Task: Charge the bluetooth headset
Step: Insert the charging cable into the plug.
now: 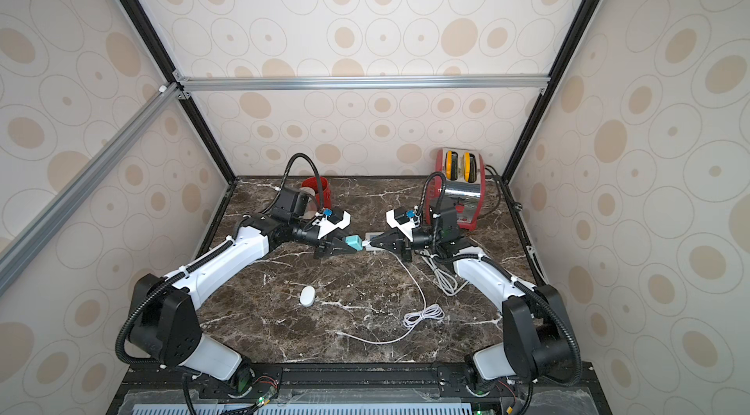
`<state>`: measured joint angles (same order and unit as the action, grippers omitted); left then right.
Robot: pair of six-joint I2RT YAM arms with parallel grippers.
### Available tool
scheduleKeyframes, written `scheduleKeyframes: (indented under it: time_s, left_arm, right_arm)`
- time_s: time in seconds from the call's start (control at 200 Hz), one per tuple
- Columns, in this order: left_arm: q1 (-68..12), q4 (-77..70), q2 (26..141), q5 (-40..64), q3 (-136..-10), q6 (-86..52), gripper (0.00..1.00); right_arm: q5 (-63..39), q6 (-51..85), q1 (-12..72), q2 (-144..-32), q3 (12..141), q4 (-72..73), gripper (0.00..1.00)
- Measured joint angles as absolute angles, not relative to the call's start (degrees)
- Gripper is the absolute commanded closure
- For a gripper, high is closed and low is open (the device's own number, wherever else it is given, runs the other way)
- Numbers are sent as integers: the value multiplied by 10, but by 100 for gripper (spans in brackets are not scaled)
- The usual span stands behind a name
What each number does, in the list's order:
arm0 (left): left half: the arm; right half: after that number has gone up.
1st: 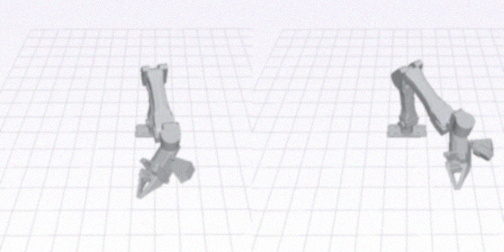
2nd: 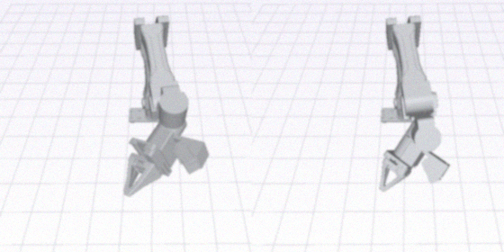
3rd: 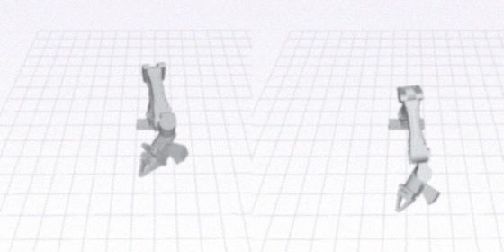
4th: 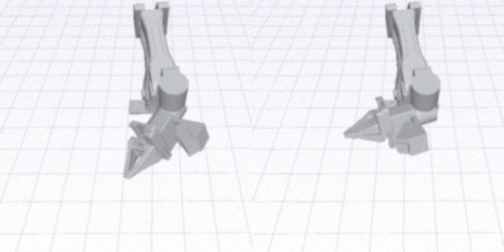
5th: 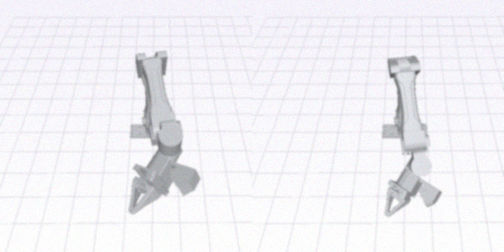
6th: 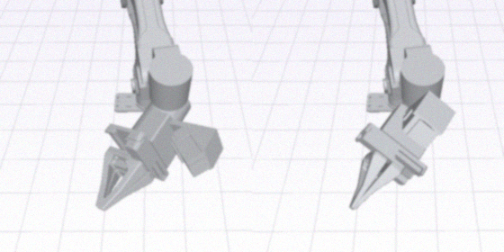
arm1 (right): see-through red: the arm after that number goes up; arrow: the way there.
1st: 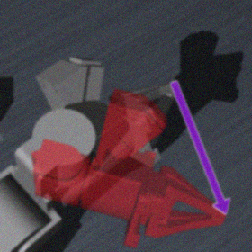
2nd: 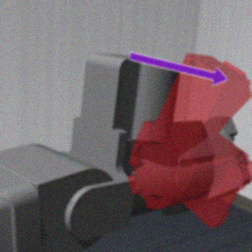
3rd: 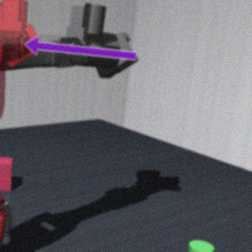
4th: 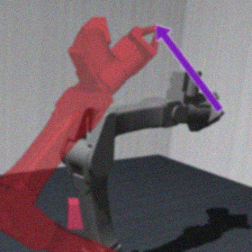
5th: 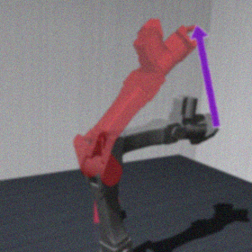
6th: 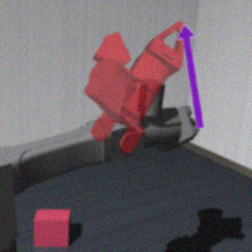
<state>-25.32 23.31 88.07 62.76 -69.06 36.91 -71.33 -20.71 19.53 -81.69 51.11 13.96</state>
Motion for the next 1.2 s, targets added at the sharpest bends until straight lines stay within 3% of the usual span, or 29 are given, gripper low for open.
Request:
scheduleKeyframes:
  time_s: [0.33, 0.566, 0.691, 0.806, 0.896, 1.036, 1.202]
  left_arm:
    - [-248, 232, 881, 627, -689, 341, 100]
    - [-244, 187, 880, 622, -672, 308, 100]
    - [-243, 181, 880, 610, -670, 309, 100]
    - [-245, 179, 879, 594, -670, 324, 100]
    - [-247, 172, 879, 577, -669, 331, 100]
    - [-248, 161, 879, 547, -657, 329, 100]
    - [-248, 100, 879, 511, -640, 290, 100]
  right_arm:
    - [-695, -257, 203, -822, 531, 84, 100]
    - [-664, -203, 207, -822, 518, 139, 96]
    - [-634, -156, 212, -815, 505, 161, 81]
    - [-607, -107, 217, -785, 481, 168, 54]
    - [-582, -41, 212, -751, 470, 160, 40]
    - [-540, 53, 200, -688, 469, 154, 29]
    - [-488, 208, 212, -658, 458, 172, 24]
